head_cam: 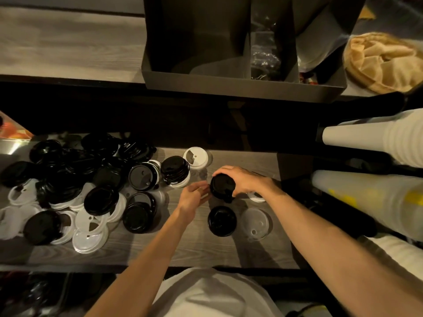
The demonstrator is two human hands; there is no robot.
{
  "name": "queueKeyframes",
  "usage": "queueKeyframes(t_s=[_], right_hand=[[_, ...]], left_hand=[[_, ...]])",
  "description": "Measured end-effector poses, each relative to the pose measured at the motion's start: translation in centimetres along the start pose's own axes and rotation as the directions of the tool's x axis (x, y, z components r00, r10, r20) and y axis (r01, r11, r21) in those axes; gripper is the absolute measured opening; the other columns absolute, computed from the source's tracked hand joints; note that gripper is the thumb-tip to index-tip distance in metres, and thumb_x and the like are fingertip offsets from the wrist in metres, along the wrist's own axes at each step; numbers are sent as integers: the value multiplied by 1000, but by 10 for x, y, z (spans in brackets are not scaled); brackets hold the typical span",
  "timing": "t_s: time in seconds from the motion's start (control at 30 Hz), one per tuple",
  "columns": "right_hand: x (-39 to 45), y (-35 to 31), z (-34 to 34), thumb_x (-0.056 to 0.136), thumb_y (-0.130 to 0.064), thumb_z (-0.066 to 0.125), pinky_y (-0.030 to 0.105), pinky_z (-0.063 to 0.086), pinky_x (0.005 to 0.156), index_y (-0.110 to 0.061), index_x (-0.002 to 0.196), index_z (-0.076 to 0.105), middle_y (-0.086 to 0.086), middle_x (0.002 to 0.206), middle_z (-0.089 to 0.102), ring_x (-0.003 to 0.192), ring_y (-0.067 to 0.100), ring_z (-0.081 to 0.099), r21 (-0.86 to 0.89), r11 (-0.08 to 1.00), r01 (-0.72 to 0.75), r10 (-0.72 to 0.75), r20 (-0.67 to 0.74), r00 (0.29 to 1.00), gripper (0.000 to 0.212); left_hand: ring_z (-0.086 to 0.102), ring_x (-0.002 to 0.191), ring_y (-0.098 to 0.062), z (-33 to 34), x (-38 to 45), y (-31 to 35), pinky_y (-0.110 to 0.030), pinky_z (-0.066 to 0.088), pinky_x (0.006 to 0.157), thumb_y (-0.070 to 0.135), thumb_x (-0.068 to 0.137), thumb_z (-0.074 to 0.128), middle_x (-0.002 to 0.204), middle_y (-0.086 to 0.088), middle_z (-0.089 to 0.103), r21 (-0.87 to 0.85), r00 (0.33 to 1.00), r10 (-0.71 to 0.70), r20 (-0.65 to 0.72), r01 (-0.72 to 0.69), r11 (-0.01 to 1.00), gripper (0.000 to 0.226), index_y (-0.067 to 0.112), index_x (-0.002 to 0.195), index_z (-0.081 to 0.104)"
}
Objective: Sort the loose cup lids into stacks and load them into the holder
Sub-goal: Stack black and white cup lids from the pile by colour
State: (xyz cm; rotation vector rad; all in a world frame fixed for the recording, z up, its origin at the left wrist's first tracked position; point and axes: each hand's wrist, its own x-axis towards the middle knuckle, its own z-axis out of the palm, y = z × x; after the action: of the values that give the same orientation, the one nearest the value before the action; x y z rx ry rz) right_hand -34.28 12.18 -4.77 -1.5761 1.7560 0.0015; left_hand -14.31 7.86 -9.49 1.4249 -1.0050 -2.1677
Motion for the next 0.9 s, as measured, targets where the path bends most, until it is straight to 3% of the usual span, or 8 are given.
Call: queueKeyframes(t_s=[0.33,0.43,0.53,0.7,0.8,0.9], right_hand=[[-3,1,20,73,-4,88,40,35,115,-32,155,42,-7,149,40,137,21,37,-12,1000,-24,23,-97,995,98],[-7,-2,26,77,-12,88,40,35,114,-30,158,38,-6,151,38,137,21,37,-19,999,-32,29,-133,991,97],[-9,-3,30,77,-26,90,41,39,114,-28,158,37,-5,152,36,138,23,39,-11,999,-36,34,-153,988,97],[-11,-9,37,82,-28,87,40,38,116,-26,158,37,-2,152,37,139,24,41,16,1000,-20,23,-200,980,91],[-11,-14,41,82,-19,86,38,35,115,-24,157,40,-2,151,38,138,24,43,42,998,-57,65,-219,974,88],[-10,-16,42,81,-18,87,40,36,116,-26,157,40,-3,150,39,138,24,44,40,996,-80,87,-227,970,89]], left_hand=[[54,132,-25,1,-15,-4,-36,51,104,-5,106,34,144,-15,55,135,993,57,101,-70,988,40,-3,144,48],[53,126,-16,4,-25,-7,-23,55,90,-5,107,33,138,-4,54,171,986,79,145,-103,980,44,5,148,42],[61,115,-13,-2,-25,-10,-16,56,82,-7,105,36,137,-10,60,198,986,102,134,-127,972,45,4,146,48],[60,126,-18,-12,-21,-16,-24,53,101,-5,103,41,139,-11,61,265,989,80,126,-111,958,46,6,148,48],[54,133,-18,-13,-18,-21,-39,45,113,-2,99,41,148,-5,54,434,986,93,138,-145,889,54,12,152,45],[41,143,-21,-16,-17,-19,-40,36,120,-2,97,41,155,-3,41,587,975,139,172,-215,780,57,13,151,46]])
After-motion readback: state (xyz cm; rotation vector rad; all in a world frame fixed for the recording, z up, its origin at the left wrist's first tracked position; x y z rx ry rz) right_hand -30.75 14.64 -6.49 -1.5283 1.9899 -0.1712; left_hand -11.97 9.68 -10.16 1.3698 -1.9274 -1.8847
